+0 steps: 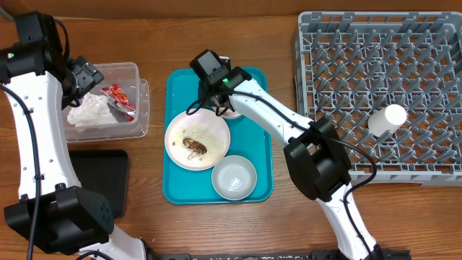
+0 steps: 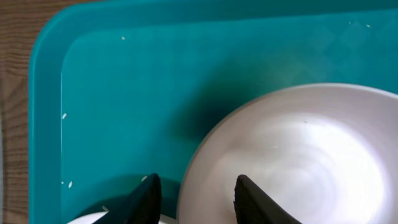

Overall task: Sort waste into correct bins and load items into the dishwasher
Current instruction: 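Reach the right gripper to the pink bowl and grasp its rim, then carry the pink bowl to the rack and set it down, then release the pink bowl and move the right gripper to the tray, then grasp the rim of the small white bowl with the right gripper, then carry the small white bowl to the rack and place it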

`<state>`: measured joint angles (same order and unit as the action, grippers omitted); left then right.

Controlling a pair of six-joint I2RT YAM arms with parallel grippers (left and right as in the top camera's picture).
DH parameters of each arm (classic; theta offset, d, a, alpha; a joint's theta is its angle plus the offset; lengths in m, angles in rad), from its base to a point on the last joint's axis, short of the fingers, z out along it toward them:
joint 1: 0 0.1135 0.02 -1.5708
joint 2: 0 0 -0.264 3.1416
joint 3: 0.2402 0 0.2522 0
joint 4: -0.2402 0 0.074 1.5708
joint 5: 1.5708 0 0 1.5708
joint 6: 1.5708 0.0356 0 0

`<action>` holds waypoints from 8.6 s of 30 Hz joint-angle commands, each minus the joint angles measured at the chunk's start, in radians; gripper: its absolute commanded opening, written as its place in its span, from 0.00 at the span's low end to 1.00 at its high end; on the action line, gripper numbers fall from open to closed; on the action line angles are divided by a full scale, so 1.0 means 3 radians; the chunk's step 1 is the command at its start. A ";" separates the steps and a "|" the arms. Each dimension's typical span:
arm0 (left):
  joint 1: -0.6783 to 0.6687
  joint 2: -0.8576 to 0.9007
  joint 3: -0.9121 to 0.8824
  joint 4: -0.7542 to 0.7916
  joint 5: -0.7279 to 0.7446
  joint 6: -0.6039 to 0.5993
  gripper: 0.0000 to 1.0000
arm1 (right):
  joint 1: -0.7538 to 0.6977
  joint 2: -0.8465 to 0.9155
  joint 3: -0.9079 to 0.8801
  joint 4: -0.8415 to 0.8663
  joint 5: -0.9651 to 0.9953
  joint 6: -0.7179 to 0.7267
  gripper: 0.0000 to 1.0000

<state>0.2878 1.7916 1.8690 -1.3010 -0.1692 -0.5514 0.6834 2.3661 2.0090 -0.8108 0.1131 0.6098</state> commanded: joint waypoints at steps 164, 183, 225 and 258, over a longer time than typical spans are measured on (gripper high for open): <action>-0.0038 -0.0100 0.0024 -0.0001 -0.0047 -0.0045 1.00 | 0.1109 -0.1695 -0.1570 -0.1074 -0.0064 0.0256 0.59; -0.0066 -0.0100 0.0024 -0.0001 -0.0047 -0.0045 1.00 | 0.1254 -0.1312 -0.2032 -0.0357 -0.0559 0.0613 0.51; -0.0066 -0.0100 0.0024 -0.0001 -0.0047 -0.0045 1.00 | 0.1188 -0.1167 -0.1829 -0.0449 -0.0622 0.0713 0.48; -0.0069 -0.0100 0.0023 -0.0001 -0.0047 -0.0045 1.00 | -0.2836 -0.2001 0.0884 -0.2874 -0.1864 -0.1864 0.04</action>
<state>0.2745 1.7916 1.8690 -1.3014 -0.1696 -0.5518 0.0021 1.7714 2.2662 -1.6772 -0.2016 0.2958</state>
